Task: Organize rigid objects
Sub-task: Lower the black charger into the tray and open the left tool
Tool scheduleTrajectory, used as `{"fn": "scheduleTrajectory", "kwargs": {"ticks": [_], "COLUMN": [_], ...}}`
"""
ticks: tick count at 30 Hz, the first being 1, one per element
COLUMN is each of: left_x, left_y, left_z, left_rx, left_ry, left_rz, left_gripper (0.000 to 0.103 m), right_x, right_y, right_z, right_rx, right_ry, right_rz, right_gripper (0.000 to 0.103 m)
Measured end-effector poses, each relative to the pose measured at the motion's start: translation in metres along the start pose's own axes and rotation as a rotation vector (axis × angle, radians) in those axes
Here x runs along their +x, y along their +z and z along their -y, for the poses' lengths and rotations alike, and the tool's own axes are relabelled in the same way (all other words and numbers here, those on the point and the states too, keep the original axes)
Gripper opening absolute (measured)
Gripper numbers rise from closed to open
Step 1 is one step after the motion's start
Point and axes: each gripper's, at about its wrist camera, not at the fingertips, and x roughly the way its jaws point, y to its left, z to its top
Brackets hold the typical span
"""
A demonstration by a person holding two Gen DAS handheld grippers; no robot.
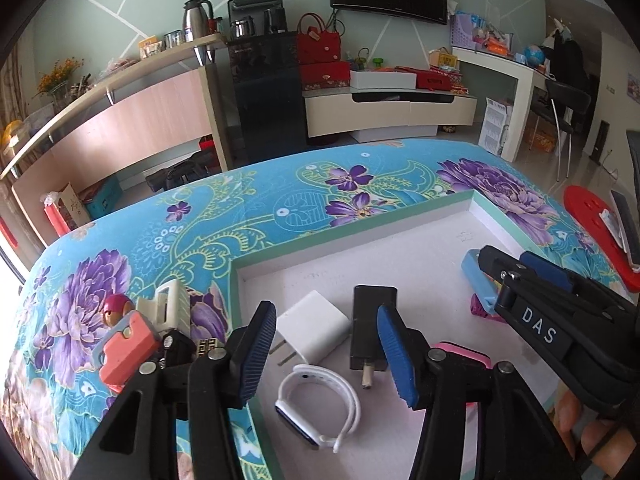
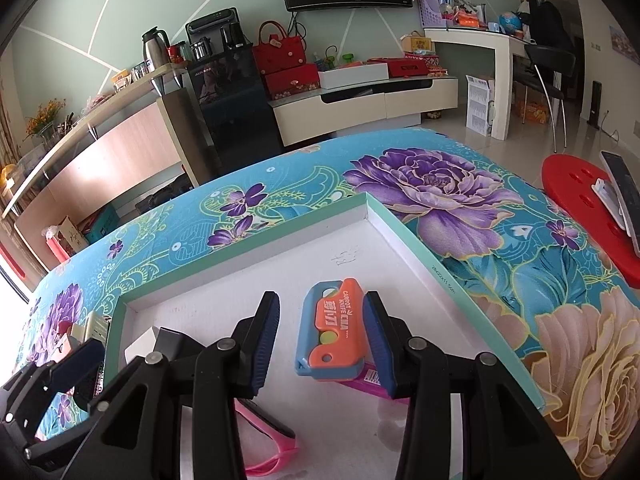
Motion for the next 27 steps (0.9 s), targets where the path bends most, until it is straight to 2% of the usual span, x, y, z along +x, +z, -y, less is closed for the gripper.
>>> {"fn": "scheduleTrajectory", "kwargs": {"ticks": [6, 8, 11, 13, 15, 17, 19, 20, 21, 22, 23, 27], "left_x": [-0.006, -0.006, -0.006, -0.006, -0.006, -0.008, -0.01, -0.01, -0.011, -0.013, -0.014, -0.018], "left_y": [-0.001, -0.003, -0.008, -0.011, -0.015, -0.018, -0.02, -0.021, -0.022, -0.022, -0.023, -0.025], "left_z": [-0.046, -0.061, -0.08, -0.091, -0.102, -0.11, -0.118, -0.121, -0.124, -0.127, -0.13, -0.14], "left_rx": [-0.126, -0.169, -0.231, -0.266, -0.297, -0.328, -0.362, -0.375, -0.386, -0.393, -0.399, -0.429], "left_ry": [0.091, 0.116, 0.15, 0.184, 0.216, 0.239, 0.256, 0.264, 0.274, 0.283, 0.29, 0.312], "left_rz": [0.0, -0.013, -0.035, -0.053, -0.066, -0.068, -0.068, -0.069, -0.067, -0.062, -0.061, -0.061], "left_gripper": [0.069, 0.076, 0.078, 0.08, 0.088, 0.089, 0.092, 0.1, 0.103, 0.103, 0.103, 0.103], "right_x": [0.001, 0.001, 0.001, 0.001, 0.002, 0.004, 0.005, 0.005, 0.005, 0.006, 0.007, 0.008], "right_y": [-0.003, -0.005, -0.008, -0.01, -0.013, -0.015, -0.016, -0.017, -0.018, -0.019, -0.019, -0.021], "right_z": [-0.02, -0.031, -0.048, -0.059, -0.067, -0.073, -0.079, -0.081, -0.084, -0.086, -0.087, -0.091], "right_rx": [-0.049, -0.083, -0.123, -0.152, -0.171, -0.178, -0.194, -0.204, -0.212, -0.217, -0.219, -0.219], "right_ry": [0.05, 0.057, 0.087, 0.098, 0.113, 0.129, 0.142, 0.147, 0.148, 0.146, 0.144, 0.153], "right_rz": [-0.019, -0.02, -0.026, -0.028, -0.033, -0.045, -0.054, -0.054, -0.056, -0.058, -0.061, -0.067], "right_gripper": [0.044, 0.044, 0.046, 0.053, 0.059, 0.068, 0.069, 0.069, 0.07, 0.075, 0.085, 0.087]}}
